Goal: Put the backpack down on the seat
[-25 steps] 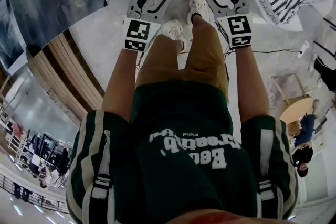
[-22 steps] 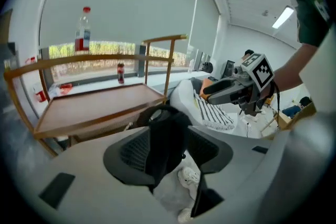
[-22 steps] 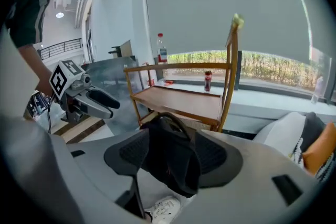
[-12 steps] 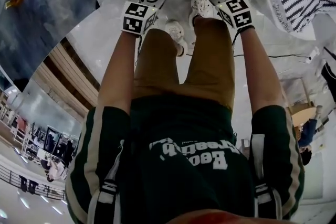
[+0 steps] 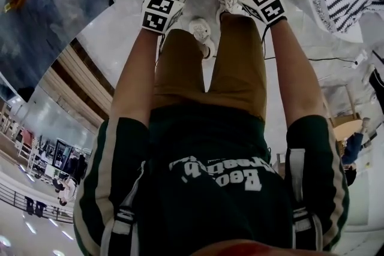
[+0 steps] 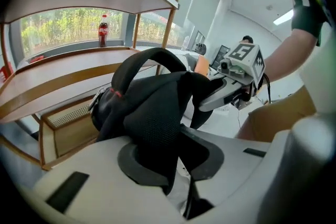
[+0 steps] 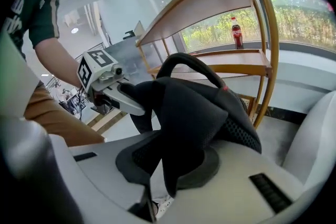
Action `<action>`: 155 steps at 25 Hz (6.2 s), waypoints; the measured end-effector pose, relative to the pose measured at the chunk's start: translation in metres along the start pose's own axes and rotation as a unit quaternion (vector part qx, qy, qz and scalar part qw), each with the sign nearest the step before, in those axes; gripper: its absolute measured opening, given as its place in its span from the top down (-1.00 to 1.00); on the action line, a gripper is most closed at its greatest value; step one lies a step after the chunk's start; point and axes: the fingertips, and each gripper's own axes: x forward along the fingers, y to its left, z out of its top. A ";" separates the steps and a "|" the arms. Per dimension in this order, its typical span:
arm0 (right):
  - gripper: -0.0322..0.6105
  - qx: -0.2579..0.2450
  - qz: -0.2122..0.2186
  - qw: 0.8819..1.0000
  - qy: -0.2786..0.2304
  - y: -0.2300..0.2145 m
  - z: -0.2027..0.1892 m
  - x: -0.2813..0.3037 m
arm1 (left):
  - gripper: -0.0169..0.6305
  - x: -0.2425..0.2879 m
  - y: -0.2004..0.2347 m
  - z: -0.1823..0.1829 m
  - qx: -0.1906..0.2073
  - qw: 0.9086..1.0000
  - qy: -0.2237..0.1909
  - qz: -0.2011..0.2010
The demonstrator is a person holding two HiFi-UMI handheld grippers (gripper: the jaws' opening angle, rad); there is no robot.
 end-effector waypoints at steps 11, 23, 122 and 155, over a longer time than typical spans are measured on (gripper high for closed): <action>0.67 0.037 0.023 0.999 -0.024 0.072 0.070 -0.083 | 0.69 -0.090 -0.053 0.051 -0.022 1.000 0.011 -0.013; 0.67 -0.021 0.033 0.997 -0.060 0.142 0.181 -0.207 | 0.69 -0.226 -0.113 0.154 0.032 0.998 -0.046 -0.007; 0.67 -0.091 -0.422 0.837 -0.337 0.304 0.191 -0.880 | 0.61 -0.415 -0.693 0.495 0.326 0.864 -0.296 -0.244; 0.67 0.101 -0.526 0.802 -0.262 -0.033 0.111 -1.017 | 0.61 -0.116 -0.763 0.723 0.375 0.812 -0.236 -0.381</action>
